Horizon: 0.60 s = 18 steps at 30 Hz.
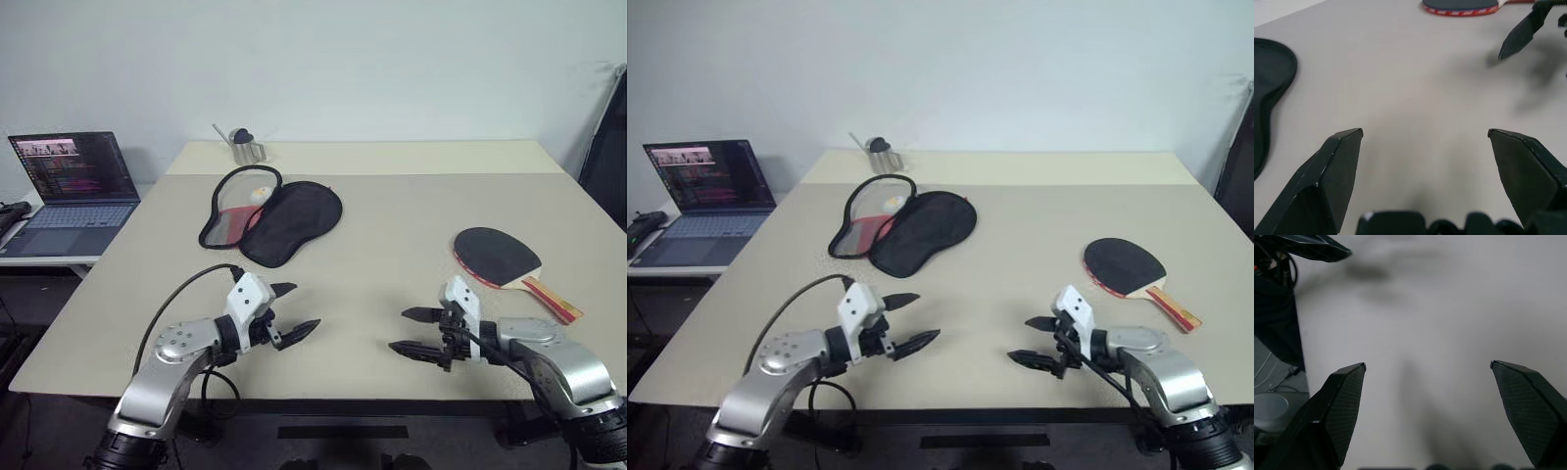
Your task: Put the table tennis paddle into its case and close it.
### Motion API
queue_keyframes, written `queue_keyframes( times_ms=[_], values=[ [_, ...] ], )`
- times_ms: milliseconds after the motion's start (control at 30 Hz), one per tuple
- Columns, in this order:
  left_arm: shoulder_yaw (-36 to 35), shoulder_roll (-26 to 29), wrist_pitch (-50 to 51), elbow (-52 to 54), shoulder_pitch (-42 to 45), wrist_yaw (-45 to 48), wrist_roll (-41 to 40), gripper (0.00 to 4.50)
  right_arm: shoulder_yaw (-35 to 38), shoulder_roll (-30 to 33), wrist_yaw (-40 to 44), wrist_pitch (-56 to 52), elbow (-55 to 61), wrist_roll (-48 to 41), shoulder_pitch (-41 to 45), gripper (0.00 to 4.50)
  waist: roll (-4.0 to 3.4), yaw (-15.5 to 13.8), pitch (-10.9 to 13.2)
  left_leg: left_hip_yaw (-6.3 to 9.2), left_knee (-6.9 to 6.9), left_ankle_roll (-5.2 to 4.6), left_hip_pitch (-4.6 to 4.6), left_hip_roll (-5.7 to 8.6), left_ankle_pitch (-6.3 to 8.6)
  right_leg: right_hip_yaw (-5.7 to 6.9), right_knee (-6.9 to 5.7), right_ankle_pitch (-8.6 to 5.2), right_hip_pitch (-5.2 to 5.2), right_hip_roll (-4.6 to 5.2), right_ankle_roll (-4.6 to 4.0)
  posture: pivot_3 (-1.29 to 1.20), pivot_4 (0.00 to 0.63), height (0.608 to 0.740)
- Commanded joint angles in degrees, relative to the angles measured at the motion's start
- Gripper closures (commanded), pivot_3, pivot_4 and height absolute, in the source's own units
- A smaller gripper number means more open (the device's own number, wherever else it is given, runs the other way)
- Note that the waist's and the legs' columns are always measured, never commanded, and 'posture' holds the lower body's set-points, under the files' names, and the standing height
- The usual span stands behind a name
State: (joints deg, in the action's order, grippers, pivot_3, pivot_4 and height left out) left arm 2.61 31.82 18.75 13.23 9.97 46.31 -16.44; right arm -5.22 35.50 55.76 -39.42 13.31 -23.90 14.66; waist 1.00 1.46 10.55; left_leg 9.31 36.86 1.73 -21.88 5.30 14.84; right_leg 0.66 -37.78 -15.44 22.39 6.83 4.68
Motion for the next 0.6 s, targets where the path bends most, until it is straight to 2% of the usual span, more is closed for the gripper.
queue_keyframes(
  times_ms=[33,200,600],
  values=[
    [0.7,-0.9,-1.4,0.7,-0.3,-0.5,0.4,0.0,-2.2,-1.1,-0.5,0.0,1.9,-0.4,0.2,0.02,0.0,0.0,0.0,0.0,0.0,0.0,0.0,0.0,0.0,0.0,0.0,0.0,0.0,0.0,0.0,0.0,0.15,0.74],
    [0.4,-1.9,-1.0,1.1,-1.3,-1.2,-0.5,0.0,-1.4,-1.6,-1.9,-0.7,1.6,-1.1,1.2,0.02,0.0,-0.1,0.0,0.0,0.01,0.0,-0.01,0.02,0.0,-0.01,0.02,0.0,-0.01,0.02,0.0,0.0,0.15,0.74],
    [-3.0,-3.4,-4.7,-6.4,1.7,-2.9,-0.3,0.0,1.9,-6.5,-8.2,-3.3,-0.3,-3.9,10.0,0.02,0.01,-0.1,0.0,0.01,0.01,0.02,0.0,0.02,-0.01,0.0,0.01,0.0,-0.01,0.0,0.0,0.0,0.15,0.74]
  ],
)
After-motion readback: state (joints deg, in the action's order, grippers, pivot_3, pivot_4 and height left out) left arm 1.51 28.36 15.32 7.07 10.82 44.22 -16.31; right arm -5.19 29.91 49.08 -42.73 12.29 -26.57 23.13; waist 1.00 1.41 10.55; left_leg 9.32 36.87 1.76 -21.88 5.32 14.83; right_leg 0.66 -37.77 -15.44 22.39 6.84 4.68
